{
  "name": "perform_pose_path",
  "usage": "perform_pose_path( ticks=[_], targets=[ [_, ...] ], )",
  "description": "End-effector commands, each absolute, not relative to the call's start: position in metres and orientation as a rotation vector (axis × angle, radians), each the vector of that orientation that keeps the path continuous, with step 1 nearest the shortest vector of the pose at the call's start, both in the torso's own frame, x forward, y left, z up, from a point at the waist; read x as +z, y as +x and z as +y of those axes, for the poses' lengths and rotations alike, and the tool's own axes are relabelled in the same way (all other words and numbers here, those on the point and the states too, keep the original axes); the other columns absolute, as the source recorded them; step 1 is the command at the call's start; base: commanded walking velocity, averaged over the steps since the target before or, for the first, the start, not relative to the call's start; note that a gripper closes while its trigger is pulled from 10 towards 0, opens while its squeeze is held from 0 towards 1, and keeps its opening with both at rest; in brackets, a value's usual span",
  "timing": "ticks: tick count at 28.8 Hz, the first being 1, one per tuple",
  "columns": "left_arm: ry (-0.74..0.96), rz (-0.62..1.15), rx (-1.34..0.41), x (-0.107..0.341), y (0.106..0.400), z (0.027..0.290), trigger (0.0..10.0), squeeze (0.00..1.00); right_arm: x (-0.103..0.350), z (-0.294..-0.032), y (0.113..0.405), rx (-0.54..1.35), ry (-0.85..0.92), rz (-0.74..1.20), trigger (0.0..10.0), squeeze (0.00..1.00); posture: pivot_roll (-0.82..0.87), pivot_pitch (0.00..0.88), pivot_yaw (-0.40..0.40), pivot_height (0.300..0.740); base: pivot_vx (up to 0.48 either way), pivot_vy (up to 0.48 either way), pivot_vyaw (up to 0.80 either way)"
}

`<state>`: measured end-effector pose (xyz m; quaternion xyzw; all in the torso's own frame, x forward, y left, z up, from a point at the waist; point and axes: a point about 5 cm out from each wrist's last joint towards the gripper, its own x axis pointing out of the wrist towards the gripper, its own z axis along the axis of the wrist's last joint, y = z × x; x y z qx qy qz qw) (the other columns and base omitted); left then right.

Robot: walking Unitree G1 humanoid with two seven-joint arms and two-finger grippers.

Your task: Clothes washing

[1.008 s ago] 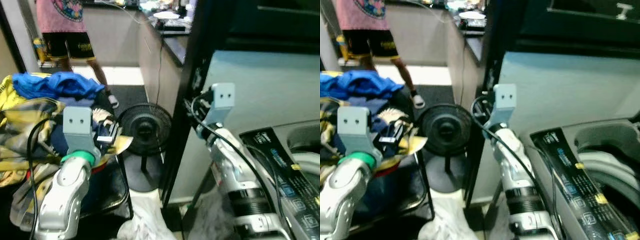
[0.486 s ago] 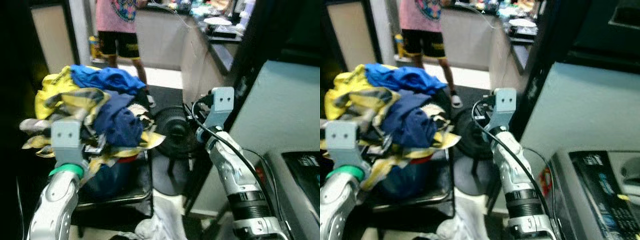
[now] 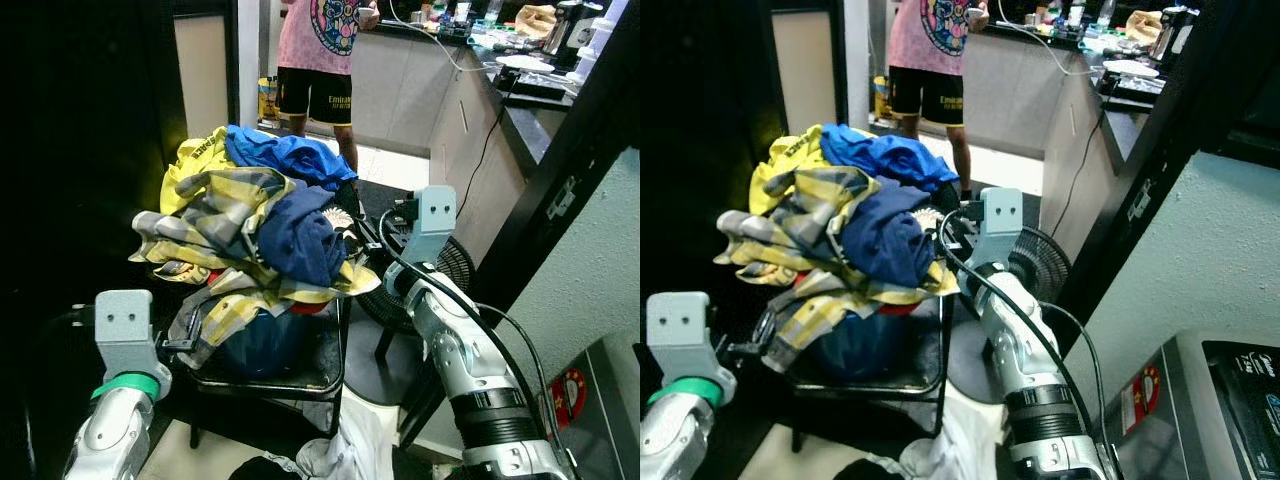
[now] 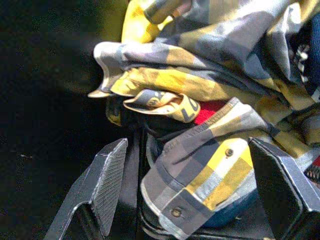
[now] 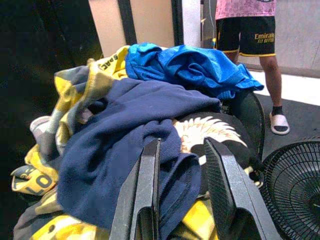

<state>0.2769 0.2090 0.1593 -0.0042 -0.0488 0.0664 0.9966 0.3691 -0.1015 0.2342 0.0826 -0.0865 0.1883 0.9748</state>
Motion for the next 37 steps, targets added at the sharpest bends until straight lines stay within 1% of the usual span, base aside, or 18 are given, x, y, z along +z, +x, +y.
perform_pose_path(
  ticks=[1, 7, 9, 15, 26, 35, 37],
  targets=[
    [-0.028, -0.109, 0.122, 0.159, 0.277, 0.206, 10.0, 0.0, 0.224, -0.105, 0.369, 0.374, 0.151, -0.147, 10.0, 0.0, 0.1, 0.008, -0.06, 0.74, 0.0, 0.48, 0.0],
    [-0.049, -0.149, 0.114, 0.164, 0.277, 0.205, 10.0, 0.0, 0.222, -0.104, 0.368, 0.377, 0.148, -0.138, 10.0, 0.0, 0.1, 0.015, -0.063, 0.74, 0.0, 0.48, 0.0],
    [-0.052, -0.172, 0.113, 0.168, 0.277, 0.204, 10.0, 0.0, 0.22, -0.103, 0.368, 0.379, 0.146, -0.131, 10.0, 0.0, 0.1, 0.017, -0.064, 0.74, 0.0, 0.0, 0.0],
    [-0.017, -0.146, 0.075, 0.164, 0.28, 0.194, 10.0, 0.0, 0.22, -0.1, 0.368, 0.397, 0.114, -0.135, 10.0, 0.0, 0.1, 0.021, -0.071, 0.74, 0.0, 0.0, 0.0],
    [-0.013, -0.117, 0.038, 0.158, 0.285, 0.191, 10.0, 0.0, 0.221, -0.1, 0.367, 0.406, 0.079, -0.14, 10.0, 0.0, 0.09, 0.016, -0.078, 0.74, 0.0, 0.0, 0.0],
    [-0.048, -0.137, 0.053, 0.16, 0.284, 0.193, 10.0, 0.0, 0.221, -0.103, 0.366, 0.392, 0.079, -0.144, 10.0, 0.0, 0.09, 0.016, -0.062, 0.74, 0.0, 0.0, 0.0],
    [-0.054, -0.137, 0.055, 0.159, 0.284, 0.194, 10.0, 0.0, 0.221, -0.103, 0.366, 0.392, 0.08, -0.145, 10.0, 0.0, 0.09, 0.016, -0.062, 0.74, 0.0, 0.48, 0.0]
  ],
)
